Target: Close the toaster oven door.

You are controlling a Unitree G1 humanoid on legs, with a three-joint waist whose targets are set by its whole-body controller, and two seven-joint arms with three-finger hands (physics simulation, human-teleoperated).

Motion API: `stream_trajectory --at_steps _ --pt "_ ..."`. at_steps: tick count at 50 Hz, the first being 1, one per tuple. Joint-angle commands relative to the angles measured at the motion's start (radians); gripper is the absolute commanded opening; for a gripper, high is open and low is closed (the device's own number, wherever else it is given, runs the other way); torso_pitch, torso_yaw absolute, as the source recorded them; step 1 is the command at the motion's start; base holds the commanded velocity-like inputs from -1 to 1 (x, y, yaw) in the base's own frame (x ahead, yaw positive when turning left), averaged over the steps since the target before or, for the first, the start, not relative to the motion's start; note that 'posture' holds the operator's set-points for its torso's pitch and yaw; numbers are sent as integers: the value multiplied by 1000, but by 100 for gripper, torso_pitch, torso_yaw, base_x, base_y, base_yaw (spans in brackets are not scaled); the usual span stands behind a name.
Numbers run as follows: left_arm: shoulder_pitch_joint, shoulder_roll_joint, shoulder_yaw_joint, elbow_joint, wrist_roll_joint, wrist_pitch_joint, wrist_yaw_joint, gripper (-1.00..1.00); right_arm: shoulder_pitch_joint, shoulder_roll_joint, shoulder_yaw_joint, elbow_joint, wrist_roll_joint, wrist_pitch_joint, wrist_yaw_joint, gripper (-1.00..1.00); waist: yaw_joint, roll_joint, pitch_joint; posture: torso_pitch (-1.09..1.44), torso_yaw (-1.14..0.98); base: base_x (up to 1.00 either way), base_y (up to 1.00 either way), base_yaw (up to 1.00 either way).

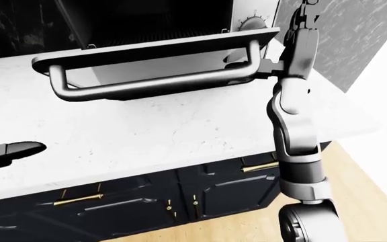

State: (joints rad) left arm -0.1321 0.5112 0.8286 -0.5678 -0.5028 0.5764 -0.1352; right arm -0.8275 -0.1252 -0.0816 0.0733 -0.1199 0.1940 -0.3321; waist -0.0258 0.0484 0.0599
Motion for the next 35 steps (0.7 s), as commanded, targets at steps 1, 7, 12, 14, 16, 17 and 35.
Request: stream_trajectory --at_steps 1,7,12,14,16,17,35 --pt "-4 12 17 -56 -35 -8 9 100 -45 -1 9 -38 -2 -27 -5 100 5 2 -23 0 0 0 0 0" --pt "64 -59 31 -186 -74 45 -23 100 -51 -3 9 -32 2 -27 -3 100 6 0 -22 0 0 0 0 0" --pt "103 -95 60 -251 -98 82 -47 100 -59 -1 12 -30 2 -25 -2 100 6 0 -21 0 0 0 0 0" --pt "108 -105 69 -263 -104 96 -54 100 -56 -1 11 -33 2 -23 -1 100 5 -2 -19 0 0 0 0 0" --pt "120 -123 71 -276 -103 99 -64 100 -56 -1 10 -35 2 -22 -1 100 7 -2 -19 0 0 0 0 0" --pt "121 -125 73 -279 -104 100 -65 100 -57 -1 10 -35 2 -22 -1 100 7 -2 -20 0 0 0 0 0" --pt "187 -225 93 -372 -106 122 -130 100 -58 -1 10 -30 1 -27 1 100 9 -12 -19 0 0 0 0 0"
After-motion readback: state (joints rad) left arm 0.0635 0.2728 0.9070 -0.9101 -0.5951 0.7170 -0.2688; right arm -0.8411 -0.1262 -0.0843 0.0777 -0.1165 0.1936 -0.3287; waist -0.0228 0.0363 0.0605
